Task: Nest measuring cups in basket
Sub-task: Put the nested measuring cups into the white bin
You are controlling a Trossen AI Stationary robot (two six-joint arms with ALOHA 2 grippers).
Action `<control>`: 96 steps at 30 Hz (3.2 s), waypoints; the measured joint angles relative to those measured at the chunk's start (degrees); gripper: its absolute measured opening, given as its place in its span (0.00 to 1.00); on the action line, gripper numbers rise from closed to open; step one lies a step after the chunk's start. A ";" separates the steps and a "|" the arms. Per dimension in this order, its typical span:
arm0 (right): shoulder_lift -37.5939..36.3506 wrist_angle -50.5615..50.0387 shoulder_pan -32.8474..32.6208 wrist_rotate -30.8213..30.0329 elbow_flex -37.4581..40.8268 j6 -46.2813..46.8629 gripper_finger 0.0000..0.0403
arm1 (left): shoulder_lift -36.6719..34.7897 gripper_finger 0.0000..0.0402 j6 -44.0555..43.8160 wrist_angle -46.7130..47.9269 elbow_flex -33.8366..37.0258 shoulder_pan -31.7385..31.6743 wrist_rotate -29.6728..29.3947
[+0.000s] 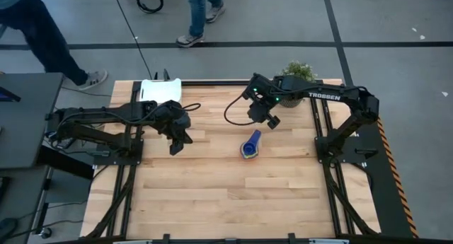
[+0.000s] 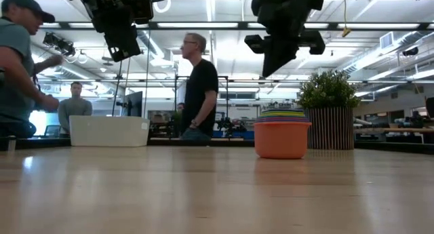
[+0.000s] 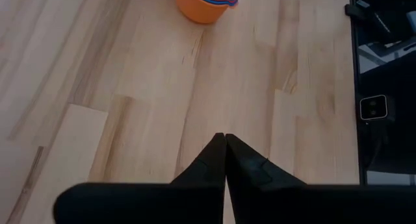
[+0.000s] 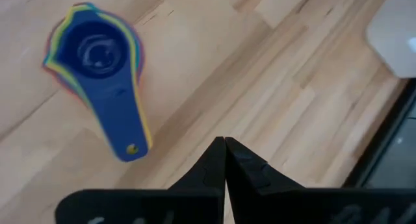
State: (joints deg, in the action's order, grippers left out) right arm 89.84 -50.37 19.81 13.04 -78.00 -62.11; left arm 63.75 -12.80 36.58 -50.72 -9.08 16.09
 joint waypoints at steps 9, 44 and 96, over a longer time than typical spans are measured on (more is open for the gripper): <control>0.00 1.77 -0.15 0.66 0.00 5.05 0.03 | 0.00 0.03 0.00 0.00 -0.02 0.00 0.00; 0.09 0.39 -0.55 5.89 0.02 8.40 0.03 | 0.00 0.03 0.00 0.01 -0.04 0.00 0.00; 0.13 6.82 -0.57 12.67 13.63 -5.58 0.89 | 0.00 0.03 -0.01 0.00 -0.04 0.00 -0.02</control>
State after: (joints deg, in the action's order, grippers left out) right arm 89.97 -43.55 19.25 25.70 -64.36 -67.68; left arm 63.75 -12.82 36.58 -50.76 -9.08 16.08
